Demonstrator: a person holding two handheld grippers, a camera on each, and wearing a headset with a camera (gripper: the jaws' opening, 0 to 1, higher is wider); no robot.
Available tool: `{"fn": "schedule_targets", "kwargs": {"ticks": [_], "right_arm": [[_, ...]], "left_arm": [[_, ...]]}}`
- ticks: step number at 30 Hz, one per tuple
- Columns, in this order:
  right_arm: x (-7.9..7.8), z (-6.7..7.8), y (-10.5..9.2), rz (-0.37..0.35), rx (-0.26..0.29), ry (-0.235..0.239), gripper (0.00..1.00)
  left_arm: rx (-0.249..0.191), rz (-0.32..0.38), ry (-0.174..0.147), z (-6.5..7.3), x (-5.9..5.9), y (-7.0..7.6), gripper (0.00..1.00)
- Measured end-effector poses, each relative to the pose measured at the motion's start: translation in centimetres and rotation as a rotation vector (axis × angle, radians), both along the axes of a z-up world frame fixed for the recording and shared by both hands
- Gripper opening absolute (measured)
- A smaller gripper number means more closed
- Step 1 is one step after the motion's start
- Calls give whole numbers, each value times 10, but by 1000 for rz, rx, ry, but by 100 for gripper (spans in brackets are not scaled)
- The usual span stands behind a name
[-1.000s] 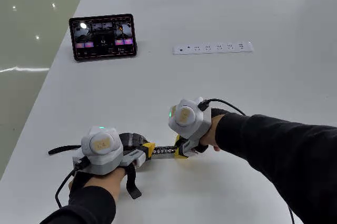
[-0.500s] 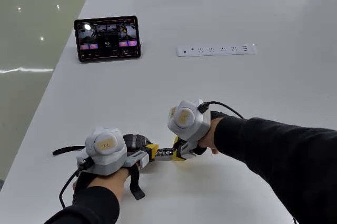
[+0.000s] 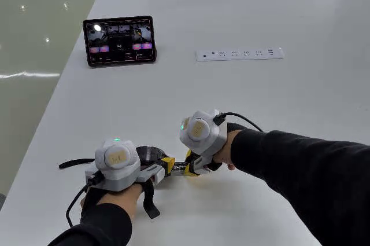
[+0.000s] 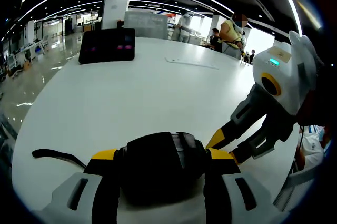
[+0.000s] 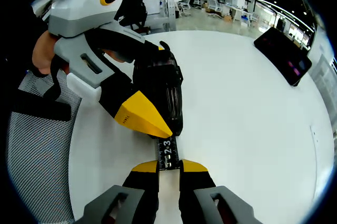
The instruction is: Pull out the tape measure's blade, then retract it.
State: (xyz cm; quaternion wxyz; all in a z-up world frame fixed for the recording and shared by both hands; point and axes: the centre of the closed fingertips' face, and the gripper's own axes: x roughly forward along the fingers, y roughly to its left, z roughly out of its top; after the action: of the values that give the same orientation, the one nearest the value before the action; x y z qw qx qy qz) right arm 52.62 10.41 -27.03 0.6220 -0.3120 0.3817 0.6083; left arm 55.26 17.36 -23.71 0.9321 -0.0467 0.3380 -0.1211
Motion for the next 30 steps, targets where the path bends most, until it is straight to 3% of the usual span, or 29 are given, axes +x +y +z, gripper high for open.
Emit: {"fn": "schedule_targets", "kwargs": {"ticks": [30], "right_arm": [[-1,0,16,-2,21,2,10]], "left_arm": [[-3,-2,3,1,-1,0,60]]}}
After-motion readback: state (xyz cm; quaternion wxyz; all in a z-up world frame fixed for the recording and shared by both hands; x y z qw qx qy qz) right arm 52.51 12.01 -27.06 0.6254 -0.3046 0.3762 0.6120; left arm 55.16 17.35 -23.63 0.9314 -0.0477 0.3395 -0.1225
